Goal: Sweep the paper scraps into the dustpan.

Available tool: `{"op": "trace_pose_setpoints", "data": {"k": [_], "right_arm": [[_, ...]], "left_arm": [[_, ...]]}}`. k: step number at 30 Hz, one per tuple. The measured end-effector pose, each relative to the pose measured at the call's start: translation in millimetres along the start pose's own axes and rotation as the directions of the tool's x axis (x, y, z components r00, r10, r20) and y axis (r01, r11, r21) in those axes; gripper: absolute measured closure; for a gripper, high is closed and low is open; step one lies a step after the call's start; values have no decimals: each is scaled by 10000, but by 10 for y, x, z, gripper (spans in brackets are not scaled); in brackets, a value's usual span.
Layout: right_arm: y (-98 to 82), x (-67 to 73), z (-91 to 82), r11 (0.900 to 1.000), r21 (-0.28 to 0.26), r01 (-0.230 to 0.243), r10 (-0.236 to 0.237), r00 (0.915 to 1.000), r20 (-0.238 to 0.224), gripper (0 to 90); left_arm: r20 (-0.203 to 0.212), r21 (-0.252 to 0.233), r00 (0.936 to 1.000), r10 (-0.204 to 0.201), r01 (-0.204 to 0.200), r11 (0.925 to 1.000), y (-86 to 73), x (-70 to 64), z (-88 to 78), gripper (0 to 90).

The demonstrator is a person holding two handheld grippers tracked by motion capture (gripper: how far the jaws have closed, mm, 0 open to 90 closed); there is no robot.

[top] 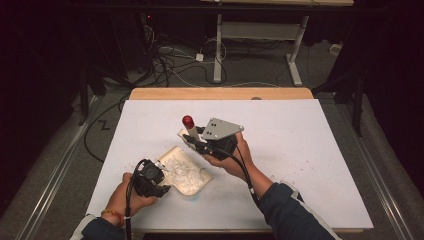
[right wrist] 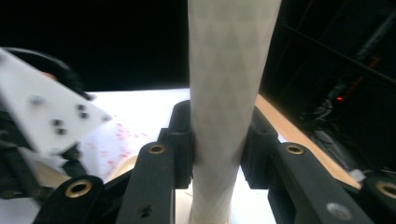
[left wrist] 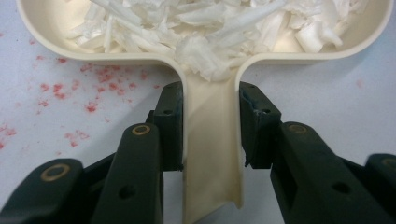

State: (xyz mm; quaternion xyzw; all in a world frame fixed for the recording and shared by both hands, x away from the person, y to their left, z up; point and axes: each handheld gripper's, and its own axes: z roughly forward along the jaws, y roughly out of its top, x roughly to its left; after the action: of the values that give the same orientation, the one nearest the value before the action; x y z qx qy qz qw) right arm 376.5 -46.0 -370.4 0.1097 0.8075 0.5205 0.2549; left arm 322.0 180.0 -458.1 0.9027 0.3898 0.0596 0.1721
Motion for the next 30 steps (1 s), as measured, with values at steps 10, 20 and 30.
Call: {"op": "trace_pose_setpoints", "data": {"k": [10,20,30], "right_arm": [[-183,-49,422,9932,1024,555,-621,9961,624,701],[-89,160,396,9953,640,725,-616,9854,-1585,702],[38,185,58,9988,-169,463,-488,9782,-2020,701]], "left_arm": [[-22,23,9999,99,-99,9999,6,10,2,628],[38,-81,10000,19,-19,10000,-31,41,-32,628],[-25,-20,9999,153,-153,9999,-94,63,-75,628]]}}
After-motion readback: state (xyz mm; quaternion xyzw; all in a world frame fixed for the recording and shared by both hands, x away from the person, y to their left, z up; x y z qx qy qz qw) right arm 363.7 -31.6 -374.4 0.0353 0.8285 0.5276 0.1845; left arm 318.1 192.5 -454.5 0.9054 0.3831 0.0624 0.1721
